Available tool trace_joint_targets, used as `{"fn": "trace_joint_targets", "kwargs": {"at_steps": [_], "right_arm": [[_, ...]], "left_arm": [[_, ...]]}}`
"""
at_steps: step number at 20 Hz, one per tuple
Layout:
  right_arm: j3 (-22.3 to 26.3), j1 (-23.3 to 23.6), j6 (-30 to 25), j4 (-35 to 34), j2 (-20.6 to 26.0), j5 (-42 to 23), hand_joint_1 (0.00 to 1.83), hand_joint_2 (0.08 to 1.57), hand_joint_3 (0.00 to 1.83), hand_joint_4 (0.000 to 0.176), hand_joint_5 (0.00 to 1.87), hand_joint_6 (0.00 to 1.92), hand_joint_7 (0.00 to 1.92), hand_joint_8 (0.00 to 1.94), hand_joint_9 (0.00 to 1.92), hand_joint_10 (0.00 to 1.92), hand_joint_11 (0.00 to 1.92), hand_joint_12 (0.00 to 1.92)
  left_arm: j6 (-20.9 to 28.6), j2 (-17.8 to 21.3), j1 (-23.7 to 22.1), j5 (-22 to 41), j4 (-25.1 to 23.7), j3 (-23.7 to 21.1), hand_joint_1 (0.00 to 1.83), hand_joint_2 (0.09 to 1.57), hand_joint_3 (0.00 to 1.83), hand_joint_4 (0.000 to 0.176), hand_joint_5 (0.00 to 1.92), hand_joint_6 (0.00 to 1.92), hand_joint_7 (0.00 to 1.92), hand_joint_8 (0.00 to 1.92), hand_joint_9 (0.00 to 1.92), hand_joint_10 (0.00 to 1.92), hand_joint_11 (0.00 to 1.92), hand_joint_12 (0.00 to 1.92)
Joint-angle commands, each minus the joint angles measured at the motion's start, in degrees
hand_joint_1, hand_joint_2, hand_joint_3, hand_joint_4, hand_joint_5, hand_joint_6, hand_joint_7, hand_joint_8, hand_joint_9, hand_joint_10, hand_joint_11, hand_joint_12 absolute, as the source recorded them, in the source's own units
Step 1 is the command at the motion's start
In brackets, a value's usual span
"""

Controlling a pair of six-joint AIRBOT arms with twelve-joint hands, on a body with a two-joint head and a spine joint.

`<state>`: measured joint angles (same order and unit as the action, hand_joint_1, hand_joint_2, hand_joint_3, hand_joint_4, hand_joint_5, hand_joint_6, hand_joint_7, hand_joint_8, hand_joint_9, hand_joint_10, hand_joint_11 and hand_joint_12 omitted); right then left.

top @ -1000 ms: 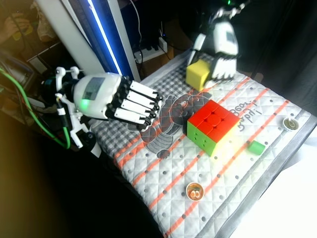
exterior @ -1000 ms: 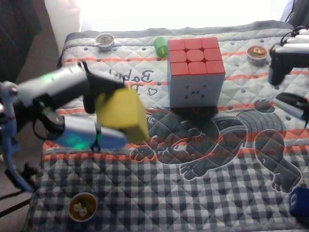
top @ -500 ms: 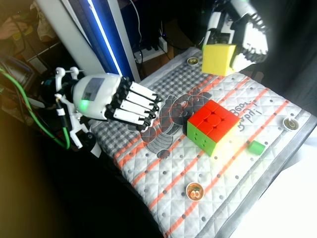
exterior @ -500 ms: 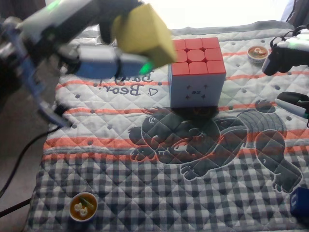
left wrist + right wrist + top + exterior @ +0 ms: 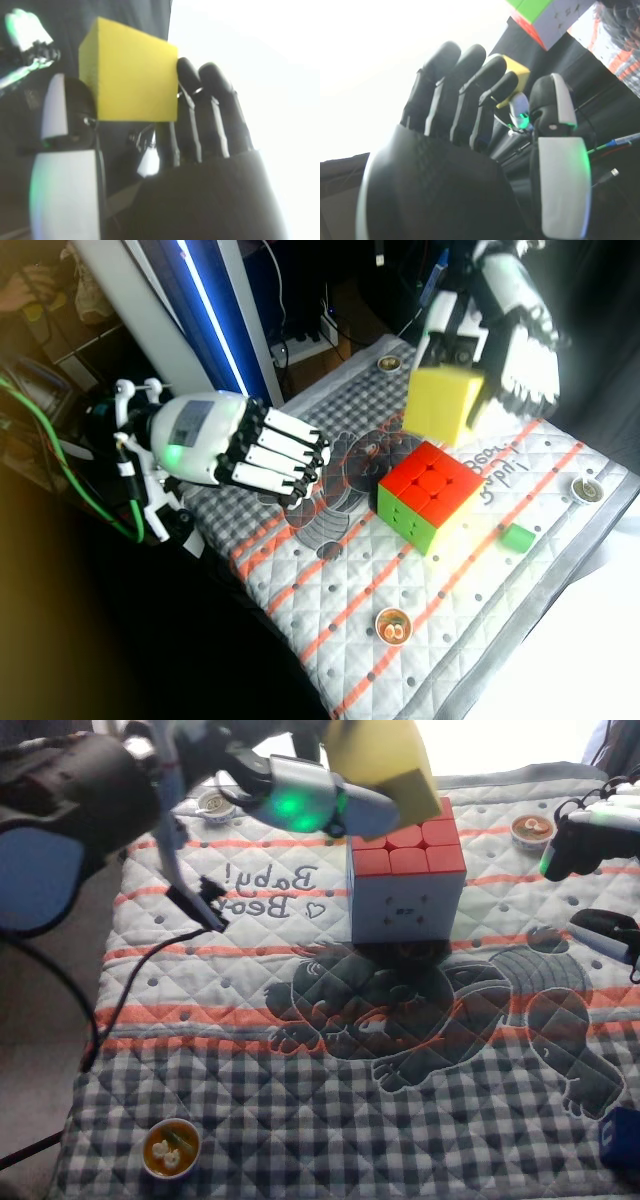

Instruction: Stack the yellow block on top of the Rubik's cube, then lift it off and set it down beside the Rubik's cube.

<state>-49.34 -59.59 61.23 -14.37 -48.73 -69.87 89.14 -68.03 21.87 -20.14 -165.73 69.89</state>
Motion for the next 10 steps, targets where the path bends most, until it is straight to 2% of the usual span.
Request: {"fn": "trace_joint_targets", "kwargs": {"at_steps": [1, 2, 3, 4, 5, 6, 7, 8, 9, 10], "right_arm": [[-0.25, 0.25, -0.2, 0.81, 0.02, -7.17, 1.08, 1.19, 0.0, 0.0, 0.56, 1.17, 0.6, 1.19, 0.45, 1.37, 0.28, 1.85], [-0.3, 0.25, -0.2, 0.81, -0.06, -7.16, 1.08, 1.24, 0.0, 0.0, 0.7, 1.33, 0.6, 1.19, 0.45, 1.38, 0.3, 1.86], [-0.34, 0.25, -0.2, 0.83, -0.14, -7.16, 1.08, 1.25, 0.0, 0.0, 0.72, 1.37, 0.6, 1.2, 0.44, 1.39, 0.28, 1.88], [-0.37, 0.25, -0.2, 0.83, -0.15, -7.16, 1.08, 1.25, 0.0, 0.0, 0.72, 1.38, 0.6, 1.2, 0.44, 1.4, 0.26, 1.89], [-0.38, 0.25, -0.2, 0.84, -0.15, -7.15, 1.08, 1.25, 0.0, 0.0, 0.73, 1.38, 0.6, 1.21, 0.44, 1.41, 0.26, 1.89], [-0.38, 0.25, -0.2, 0.84, -0.15, -7.15, 1.08, 1.25, 0.0, 0.0, 0.73, 1.38, 0.6, 1.21, 0.44, 1.41, 0.26, 1.89], [-0.38, 0.26, -0.2, 0.84, -0.15, -7.15, 1.08, 1.25, 0.0, 0.0, 0.72, 1.38, 0.6, 1.21, 0.44, 1.42, 0.26, 1.9], [-0.38, 0.26, -0.2, 0.84, -0.15, -7.16, 1.07, 1.25, 0.0, 0.0, 0.71, 1.39, 0.59, 1.22, 0.43, 1.42, 0.25, 1.91], [-0.38, 0.26, -0.2, 0.84, -0.15, -7.16, 1.08, 1.25, 0.0, 0.0, 0.72, 1.39, 0.59, 1.22, 0.43, 1.43, 0.25, 1.91], [-0.38, 0.26, -0.2, 0.84, -0.15, -7.16, 1.07, 1.26, 0.0, 0.0, 0.71, 1.4, 0.57, 1.23, 0.43, 1.44, 0.27, 1.9]], "left_arm": [[0.48, -0.78, -1.06, -4.52, -0.1, 0.8, 1.34, 1.2, 0.0, 0.0, 0.79, 1.2, 0.85, 1.26, 0.66, 1.52, 0.42, 1.7], [0.48, -1.97, -1.2, -3.59, 0.28, 1.98, 1.34, 1.22, 0.0, 0.0, 0.83, 1.26, 0.76, 1.29, 0.62, 1.55, 0.42, 1.69], [0.48, -2.76, -1.28, -2.83, 0.51, 2.77, 1.34, 1.22, 0.0, 0.0, 0.82, 1.29, 0.74, 1.3, 0.63, 1.53, 0.46, 1.69], [0.48, -3.5, -1.29, -2.19, 0.84, 3.53, 1.34, 1.22, 0.0, 0.0, 0.8, 1.32, 0.78, 1.28, 0.65, 1.51, 0.41, 1.68], [0.48, -4.3, -1.29, -1.22, 0.98, 4.34, 1.22, 1.19, 0.0, 0.0, 0.83, 1.28, 0.83, 1.21, 0.66, 1.24, 0.39, 1.65], [0.49, -4.55, -1.29, -0.91, 1.09, 4.61, 1.22, 1.19, 0.0, 0.0, 0.83, 1.28, 0.83, 1.21, 0.66, 1.24, 0.39, 1.65], [0.5, -4.9, -1.27, -0.34, 1.33, 5.11, 1.18, 1.2, 0.0, 0.0, 0.85, 1.27, 0.78, 1.27, 0.61, 1.2, 0.33, 1.72], [0.5, -5.27, -1.2, 0.08, 1.59, 5.59, 1.09, 1.2, 0.0, 0.0, 0.8, 1.27, 0.53, 1.06, 0.37, 1.22, 0.14, 1.81], [0.5, -5.56, -1.09, 0.51, 2.05, 6.09, 1.03, 1.13, 0.0, 0.0, 0.61, 0.89, 0.4, 0.87, 0.22, 1.17, 0.03, 1.8], [0.51, -5.95, -0.95, 1.04, 2.48, 6.71, 1.0, 1.07, 0.0, 0.0, 0.54, 0.56, 0.35, 0.62, 0.12, 1.02, 0.0, 1.72]]}}
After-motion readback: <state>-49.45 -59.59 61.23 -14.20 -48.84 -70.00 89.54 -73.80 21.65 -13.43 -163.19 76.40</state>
